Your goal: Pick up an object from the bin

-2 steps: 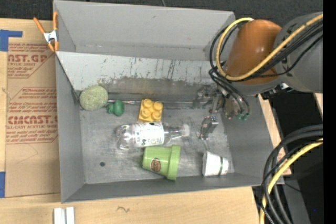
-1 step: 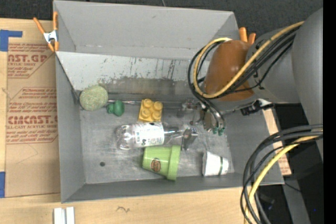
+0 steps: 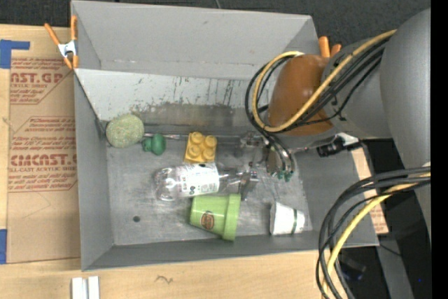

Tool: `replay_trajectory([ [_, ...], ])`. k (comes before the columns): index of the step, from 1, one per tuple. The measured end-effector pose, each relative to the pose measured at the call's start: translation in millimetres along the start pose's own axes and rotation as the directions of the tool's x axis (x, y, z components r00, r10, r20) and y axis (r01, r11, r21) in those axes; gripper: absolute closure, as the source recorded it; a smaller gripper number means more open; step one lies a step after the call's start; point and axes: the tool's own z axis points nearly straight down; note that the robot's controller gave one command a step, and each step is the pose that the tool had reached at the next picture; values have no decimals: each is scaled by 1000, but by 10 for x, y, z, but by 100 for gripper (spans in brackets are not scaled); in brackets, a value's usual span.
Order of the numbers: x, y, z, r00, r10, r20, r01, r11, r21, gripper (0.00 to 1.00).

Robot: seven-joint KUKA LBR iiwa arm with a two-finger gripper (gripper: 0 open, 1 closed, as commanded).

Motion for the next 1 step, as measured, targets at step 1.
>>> replay_trajectory([
  [1, 24, 55, -199, 991, -133, 0, 133, 991, 0, 0],
])
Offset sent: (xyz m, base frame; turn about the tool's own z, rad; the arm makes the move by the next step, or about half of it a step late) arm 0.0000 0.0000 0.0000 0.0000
